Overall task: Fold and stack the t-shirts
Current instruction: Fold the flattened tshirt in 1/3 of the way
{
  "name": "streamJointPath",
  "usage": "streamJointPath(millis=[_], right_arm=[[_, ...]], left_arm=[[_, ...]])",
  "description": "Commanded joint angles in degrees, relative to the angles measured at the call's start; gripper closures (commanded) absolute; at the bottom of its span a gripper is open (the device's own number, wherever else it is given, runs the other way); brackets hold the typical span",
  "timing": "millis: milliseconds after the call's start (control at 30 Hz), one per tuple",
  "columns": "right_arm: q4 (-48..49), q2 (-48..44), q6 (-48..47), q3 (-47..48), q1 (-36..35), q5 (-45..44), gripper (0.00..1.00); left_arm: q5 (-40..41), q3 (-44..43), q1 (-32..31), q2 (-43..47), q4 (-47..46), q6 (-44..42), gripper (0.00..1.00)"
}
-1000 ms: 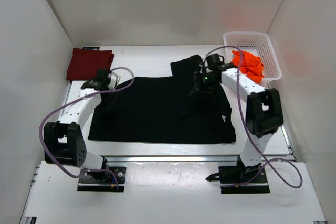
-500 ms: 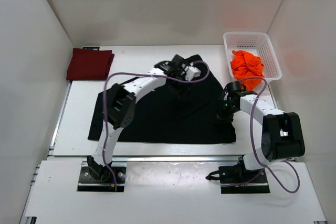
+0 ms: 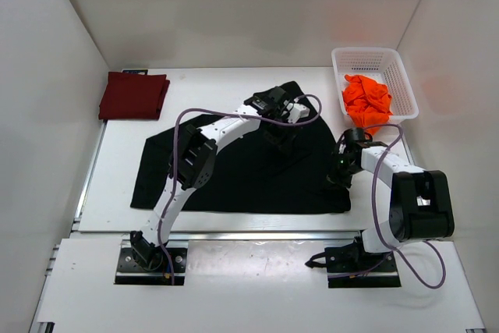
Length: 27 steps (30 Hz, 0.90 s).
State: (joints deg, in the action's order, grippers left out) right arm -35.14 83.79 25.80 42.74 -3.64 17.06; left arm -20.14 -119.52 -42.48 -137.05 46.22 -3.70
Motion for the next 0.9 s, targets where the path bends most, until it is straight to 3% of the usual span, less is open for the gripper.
streamJointPath(millis=[0, 167, 267, 367, 433, 533, 700, 867], right_arm=[[-0.8, -0.6, -0.9, 0.2, 0.5, -1.4, 1.00], [-2.4, -0.6, -1.6, 0.9, 0.7, -3.0, 1.00], [-1.9, -1.0, -1.9, 0.2, 1.3, -2.8, 1.00], [-2.0, -0.7, -1.9, -0.2, 1.1, -2.8, 1.00], [-2.2, -0.9, -2.3, -0.3, 1.7, -2.6, 1.00], [-2.2, -0.9, -2.2, -0.6, 1.9, -3.0, 1.00], [-2.8, -1.8, -2.1, -1.5, 2.1, -3.2, 1.00], [-3.8, -1.8, -1.9, -2.0, 2.3, -5.1, 1.00]], left_arm=[[-0.1, -1.5, -1.2, -0.2, -0.2, 1.1, 0.32], [3.3, -1.4, -0.7, -1.4, -0.3, 2.1, 0.34], [1.3, -0.9, -0.1, -1.4, -0.4, 2.4, 0.37], [0.5, -1.8, -0.6, -2.1, -0.4, 2.0, 0.47], [-0.4, -2.4, -1.2, -2.4, -0.3, 1.7, 0.61], [-0.5, -2.2, -1.6, -3.0, -0.2, 1.7, 0.68], [0.2, -2.1, -0.5, -1.7, -0.1, 2.2, 0.94], [2.7, -2.0, 1.0, 3.1, -1.5, 2.1, 0.98]])
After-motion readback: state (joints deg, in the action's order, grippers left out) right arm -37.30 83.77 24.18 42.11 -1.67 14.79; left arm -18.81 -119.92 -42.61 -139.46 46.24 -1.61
